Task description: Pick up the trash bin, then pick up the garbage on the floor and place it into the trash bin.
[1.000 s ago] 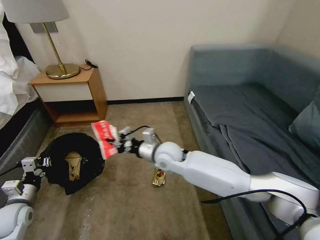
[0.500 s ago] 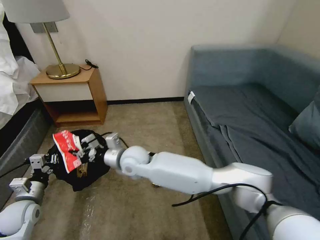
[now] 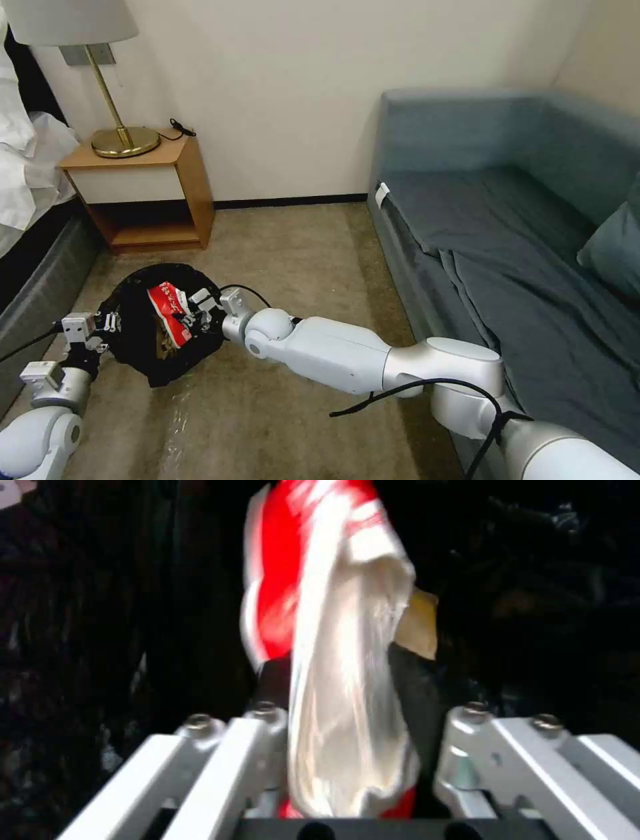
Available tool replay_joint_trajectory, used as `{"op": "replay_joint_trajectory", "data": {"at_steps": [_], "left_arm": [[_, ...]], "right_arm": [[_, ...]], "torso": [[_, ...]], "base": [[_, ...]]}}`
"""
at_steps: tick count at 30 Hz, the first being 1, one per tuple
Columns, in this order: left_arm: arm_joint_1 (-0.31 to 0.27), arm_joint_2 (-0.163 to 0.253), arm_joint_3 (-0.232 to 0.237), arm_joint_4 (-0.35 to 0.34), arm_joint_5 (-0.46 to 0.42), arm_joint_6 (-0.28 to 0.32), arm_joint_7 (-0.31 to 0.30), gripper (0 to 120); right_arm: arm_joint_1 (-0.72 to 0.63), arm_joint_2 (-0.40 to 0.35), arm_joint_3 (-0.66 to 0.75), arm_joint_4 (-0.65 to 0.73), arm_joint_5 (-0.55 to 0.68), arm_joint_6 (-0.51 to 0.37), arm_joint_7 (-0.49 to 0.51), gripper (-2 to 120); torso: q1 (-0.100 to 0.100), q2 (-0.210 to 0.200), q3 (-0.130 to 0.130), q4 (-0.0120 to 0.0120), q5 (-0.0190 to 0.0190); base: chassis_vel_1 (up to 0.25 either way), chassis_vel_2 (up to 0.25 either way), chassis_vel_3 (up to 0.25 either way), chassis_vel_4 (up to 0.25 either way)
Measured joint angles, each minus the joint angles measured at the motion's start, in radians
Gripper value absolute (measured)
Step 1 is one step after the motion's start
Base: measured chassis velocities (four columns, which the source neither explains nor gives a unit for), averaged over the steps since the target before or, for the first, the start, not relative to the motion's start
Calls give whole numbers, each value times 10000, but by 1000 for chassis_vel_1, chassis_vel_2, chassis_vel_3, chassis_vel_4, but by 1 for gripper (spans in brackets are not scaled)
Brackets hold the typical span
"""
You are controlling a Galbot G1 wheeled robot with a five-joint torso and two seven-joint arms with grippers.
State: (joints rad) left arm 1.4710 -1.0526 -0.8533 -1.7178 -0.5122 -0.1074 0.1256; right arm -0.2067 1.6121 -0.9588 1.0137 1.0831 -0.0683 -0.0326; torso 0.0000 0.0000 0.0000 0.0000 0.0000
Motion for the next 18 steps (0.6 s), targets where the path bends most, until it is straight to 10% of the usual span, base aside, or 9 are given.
{"op": "replay_joint_trajectory", "data": {"at_steps": [18], "left_arm": [[128,81,-157,248,-92,-290,-9,6]], "right_arm": [[294,-234,-41,1908,1094,-806,1057,98]], "torso": [[0,0,0,2,0]], "base": [[0,0,0,0]]}}
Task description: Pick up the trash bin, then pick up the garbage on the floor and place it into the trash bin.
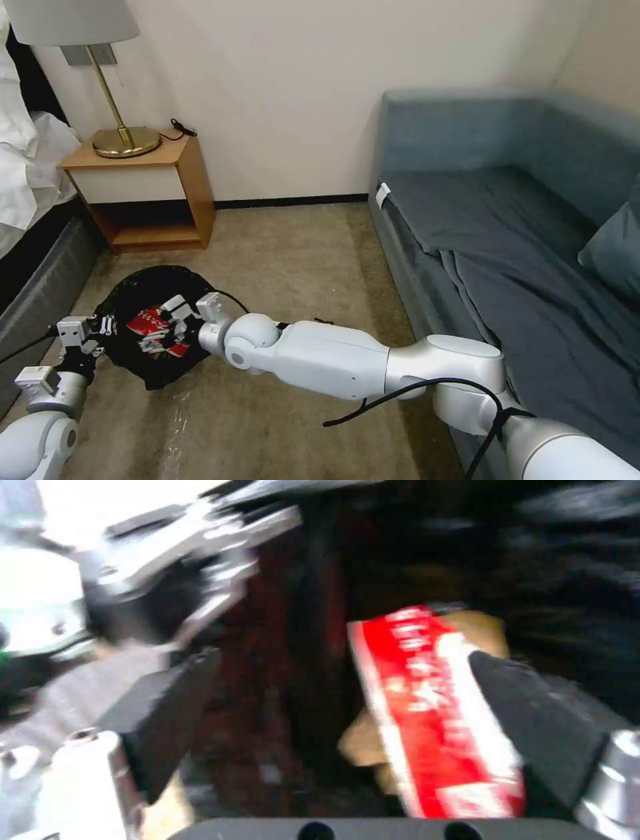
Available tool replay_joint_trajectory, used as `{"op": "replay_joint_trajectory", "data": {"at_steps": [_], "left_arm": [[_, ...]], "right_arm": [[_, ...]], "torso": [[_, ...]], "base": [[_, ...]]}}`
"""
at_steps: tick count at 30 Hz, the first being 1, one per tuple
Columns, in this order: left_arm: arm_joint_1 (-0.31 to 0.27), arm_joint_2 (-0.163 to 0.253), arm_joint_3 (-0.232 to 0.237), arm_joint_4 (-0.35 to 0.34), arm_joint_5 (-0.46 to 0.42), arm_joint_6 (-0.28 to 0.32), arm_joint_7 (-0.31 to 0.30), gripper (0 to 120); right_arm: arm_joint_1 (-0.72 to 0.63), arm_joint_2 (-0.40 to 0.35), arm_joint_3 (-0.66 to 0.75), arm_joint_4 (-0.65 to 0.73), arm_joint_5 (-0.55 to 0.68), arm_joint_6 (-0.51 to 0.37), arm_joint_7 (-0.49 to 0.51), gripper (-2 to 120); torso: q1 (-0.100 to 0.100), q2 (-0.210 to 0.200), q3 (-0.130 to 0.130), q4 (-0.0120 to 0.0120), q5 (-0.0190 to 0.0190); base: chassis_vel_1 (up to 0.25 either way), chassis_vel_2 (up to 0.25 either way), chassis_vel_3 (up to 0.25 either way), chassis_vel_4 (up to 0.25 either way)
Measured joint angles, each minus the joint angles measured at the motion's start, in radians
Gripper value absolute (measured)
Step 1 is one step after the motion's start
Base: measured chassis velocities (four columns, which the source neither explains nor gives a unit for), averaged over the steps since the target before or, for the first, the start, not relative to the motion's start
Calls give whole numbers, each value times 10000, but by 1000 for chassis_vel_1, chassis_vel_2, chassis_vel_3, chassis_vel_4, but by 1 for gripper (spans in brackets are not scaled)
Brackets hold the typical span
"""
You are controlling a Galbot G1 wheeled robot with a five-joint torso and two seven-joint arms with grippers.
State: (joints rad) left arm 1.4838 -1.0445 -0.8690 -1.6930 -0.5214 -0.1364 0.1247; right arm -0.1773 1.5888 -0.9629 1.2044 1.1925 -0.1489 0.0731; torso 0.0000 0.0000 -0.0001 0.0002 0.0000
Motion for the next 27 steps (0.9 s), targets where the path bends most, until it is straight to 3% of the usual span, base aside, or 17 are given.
{"op": "replay_joint_trajectory", "data": {"at_steps": [15,27], "left_arm": [[48,114,17,372,12,-145,-70,6],[-15,44,-20,362,93,-64,-64,6]], "right_arm": [[-105,-1484,1274,-2285,-1616,-307,312,100],[-1175,-2344,1107,-2536,-2513,-767,341,100]], "torso": [[0,0,1,-2,3],[0,0,1,-2,1]], "base": [[0,0,0,0],[0,0,0,0]]}}
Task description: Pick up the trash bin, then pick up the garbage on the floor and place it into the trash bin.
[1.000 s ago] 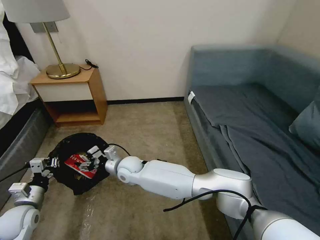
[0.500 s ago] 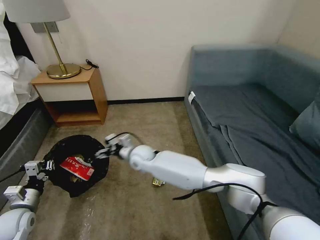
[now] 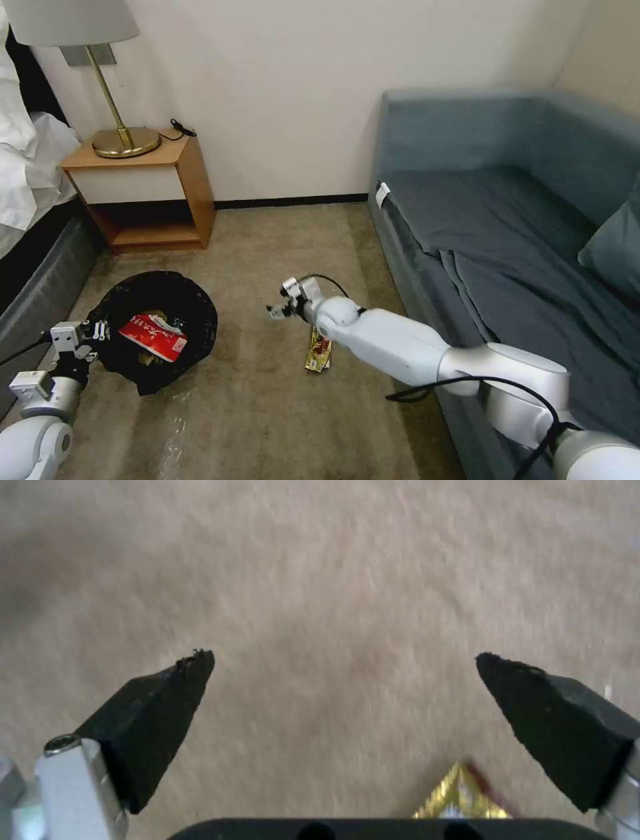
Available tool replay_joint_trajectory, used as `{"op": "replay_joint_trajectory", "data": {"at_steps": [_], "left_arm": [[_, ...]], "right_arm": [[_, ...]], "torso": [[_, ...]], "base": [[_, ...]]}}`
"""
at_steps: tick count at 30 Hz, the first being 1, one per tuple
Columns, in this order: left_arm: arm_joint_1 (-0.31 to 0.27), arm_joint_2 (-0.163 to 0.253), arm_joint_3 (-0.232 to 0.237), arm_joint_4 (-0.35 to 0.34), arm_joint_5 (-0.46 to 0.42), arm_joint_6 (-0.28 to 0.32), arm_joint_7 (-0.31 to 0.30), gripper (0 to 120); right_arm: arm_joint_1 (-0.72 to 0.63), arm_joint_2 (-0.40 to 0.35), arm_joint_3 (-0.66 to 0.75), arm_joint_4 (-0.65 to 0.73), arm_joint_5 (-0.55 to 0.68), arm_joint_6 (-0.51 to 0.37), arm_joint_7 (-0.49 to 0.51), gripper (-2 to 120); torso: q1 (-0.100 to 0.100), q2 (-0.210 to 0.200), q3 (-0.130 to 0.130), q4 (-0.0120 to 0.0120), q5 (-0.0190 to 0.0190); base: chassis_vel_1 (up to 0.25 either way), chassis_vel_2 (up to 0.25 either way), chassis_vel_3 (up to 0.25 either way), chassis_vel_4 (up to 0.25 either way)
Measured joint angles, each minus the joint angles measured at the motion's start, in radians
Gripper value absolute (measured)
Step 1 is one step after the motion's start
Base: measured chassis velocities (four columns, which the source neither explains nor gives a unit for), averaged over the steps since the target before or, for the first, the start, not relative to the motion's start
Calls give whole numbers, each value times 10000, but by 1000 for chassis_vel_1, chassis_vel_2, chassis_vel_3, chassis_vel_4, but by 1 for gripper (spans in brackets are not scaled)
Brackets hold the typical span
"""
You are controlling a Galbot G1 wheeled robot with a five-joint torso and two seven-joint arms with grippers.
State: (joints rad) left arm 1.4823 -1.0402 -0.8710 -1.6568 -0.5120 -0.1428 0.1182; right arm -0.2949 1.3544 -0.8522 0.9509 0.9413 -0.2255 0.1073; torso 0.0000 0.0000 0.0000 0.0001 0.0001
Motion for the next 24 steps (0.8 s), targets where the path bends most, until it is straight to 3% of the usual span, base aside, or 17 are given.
{"op": "replay_joint_trajectory", "data": {"at_steps": [13,24], "left_arm": [[187,-175,-168,-144,114,-44,123,6],[242,-281,-210,-311,145,10,122,6]], "right_arm": [[-1491,-348,782,-465,-1146,417,-328,100],[-1972,-248,1435,-1126,-1903,885,-758,100]], "torso": [[0,0,0,0,0],[0,0,0,-1,-1]], "base": [[0,0,0,0],[0,0,0,0]]}}
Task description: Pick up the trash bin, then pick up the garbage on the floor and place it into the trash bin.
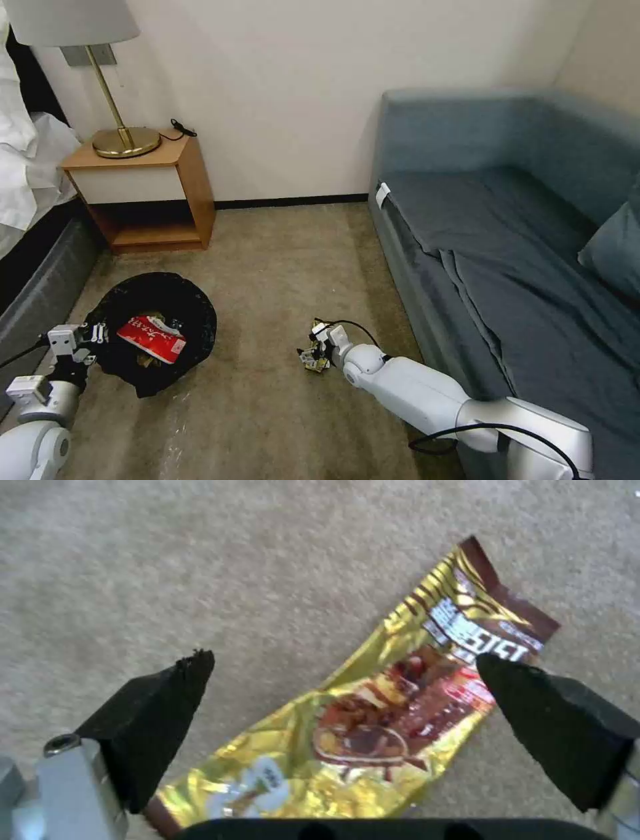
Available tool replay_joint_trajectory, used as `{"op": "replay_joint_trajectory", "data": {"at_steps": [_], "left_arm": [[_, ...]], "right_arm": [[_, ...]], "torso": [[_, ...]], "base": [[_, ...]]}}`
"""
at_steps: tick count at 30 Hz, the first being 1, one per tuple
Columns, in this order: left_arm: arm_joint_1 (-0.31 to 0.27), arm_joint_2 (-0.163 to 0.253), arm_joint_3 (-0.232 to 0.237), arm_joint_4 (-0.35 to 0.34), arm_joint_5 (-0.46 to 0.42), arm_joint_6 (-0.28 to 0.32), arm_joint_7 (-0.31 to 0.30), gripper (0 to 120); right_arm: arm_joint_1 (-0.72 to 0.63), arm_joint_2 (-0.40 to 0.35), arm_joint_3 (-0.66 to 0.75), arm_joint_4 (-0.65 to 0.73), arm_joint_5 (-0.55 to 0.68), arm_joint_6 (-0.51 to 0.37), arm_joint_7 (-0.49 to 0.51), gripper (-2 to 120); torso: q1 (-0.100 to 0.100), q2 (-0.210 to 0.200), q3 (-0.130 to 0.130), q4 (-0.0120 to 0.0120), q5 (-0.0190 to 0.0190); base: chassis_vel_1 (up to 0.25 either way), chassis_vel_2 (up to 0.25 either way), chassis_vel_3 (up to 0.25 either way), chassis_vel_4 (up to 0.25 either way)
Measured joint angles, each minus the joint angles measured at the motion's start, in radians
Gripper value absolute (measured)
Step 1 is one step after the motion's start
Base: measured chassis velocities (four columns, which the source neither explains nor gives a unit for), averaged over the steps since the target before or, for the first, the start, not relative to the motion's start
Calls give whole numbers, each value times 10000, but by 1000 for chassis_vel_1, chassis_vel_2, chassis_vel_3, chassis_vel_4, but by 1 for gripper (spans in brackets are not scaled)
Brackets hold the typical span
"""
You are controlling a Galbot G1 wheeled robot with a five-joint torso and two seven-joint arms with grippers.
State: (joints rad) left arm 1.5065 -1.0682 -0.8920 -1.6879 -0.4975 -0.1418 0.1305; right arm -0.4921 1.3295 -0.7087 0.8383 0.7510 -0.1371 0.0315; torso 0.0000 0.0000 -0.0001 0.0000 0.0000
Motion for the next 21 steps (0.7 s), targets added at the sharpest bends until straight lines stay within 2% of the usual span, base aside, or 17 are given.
{"op": "replay_joint_trajectory", "data": {"at_steps": [21], "left_arm": [[-61,-138,73,-158,222,144,15,6]], "right_arm": [[9,740,440,-2454,-771,1101,-1426,100]], "torso": [[0,0,0,0,1]], "base": [[0,0,0,0]]}}
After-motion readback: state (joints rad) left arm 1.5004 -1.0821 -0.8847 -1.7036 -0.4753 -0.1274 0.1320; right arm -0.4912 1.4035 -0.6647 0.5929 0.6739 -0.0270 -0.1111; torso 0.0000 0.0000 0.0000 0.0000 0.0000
